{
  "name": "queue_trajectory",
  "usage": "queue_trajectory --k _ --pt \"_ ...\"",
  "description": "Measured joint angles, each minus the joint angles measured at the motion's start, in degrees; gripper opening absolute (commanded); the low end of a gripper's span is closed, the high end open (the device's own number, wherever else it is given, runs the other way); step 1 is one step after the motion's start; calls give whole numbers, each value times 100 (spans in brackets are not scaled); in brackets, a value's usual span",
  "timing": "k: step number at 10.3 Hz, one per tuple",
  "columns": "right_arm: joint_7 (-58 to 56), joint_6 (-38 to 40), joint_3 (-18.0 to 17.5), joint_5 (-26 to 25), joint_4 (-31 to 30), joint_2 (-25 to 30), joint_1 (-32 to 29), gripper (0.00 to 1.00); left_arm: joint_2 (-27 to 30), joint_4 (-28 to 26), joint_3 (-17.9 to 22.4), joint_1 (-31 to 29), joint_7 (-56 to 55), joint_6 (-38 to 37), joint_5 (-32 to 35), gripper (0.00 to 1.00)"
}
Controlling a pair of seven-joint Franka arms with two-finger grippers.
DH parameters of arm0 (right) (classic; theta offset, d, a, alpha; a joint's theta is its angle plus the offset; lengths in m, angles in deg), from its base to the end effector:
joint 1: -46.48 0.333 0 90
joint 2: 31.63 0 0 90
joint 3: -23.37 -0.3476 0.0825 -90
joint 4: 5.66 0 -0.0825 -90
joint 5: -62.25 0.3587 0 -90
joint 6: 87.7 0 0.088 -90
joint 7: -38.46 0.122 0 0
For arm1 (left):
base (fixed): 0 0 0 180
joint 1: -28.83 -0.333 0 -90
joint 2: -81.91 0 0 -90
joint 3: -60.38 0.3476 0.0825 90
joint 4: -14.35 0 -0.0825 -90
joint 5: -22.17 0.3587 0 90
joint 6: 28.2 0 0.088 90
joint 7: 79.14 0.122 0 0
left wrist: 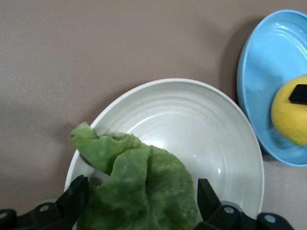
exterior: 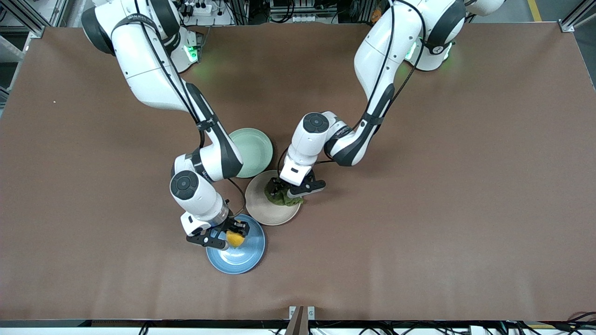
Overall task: Pick lemon and lettuce from blue and beige plates
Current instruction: 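Grasp the lettuce with the left gripper while the right gripper grasps the lemon, then lift the lemon with the right gripper while the left gripper lifts the lettuce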
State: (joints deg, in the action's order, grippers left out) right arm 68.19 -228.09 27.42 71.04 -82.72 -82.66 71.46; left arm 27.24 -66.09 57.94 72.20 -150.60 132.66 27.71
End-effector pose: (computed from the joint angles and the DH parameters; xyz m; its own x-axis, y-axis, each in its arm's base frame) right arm 0.7110 0.2891 0.2318 0.9596 -0.2366 0.1525 -0.2117 -0.9636 -0.1630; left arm 0.5439 -0.5522 0.1996 0.8974 0.4072 0.1700 0.3143 -0.8603 0.4014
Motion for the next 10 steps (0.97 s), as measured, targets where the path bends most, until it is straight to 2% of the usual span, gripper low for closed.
queue_trajectory --k 3,6,7,8,9,10 --pt "-38 770 82 0 190 261 -35 0 -44 1 1 1 -4 2 0 100" --pt "-811 1387 129 2 75 807 -313 0 -48 2 2 3 -4 2 0 100" --pt "-1252 1442 139 1 -131 1017 -487 0 -49 2 3 3 -4 2 0 82" --pt "-1760 1452 147 1 -387 1216 -680 0 -50 2 9 4 -4 2 0 48" --pt "-2254 1453 156 1 -649 1397 -861 0 -56 1 25 5 -4 1 0 26" --pt "-2639 1453 174 -3 -902 1566 -1011 0 -66 -1 38 6 -4 0 0 12"
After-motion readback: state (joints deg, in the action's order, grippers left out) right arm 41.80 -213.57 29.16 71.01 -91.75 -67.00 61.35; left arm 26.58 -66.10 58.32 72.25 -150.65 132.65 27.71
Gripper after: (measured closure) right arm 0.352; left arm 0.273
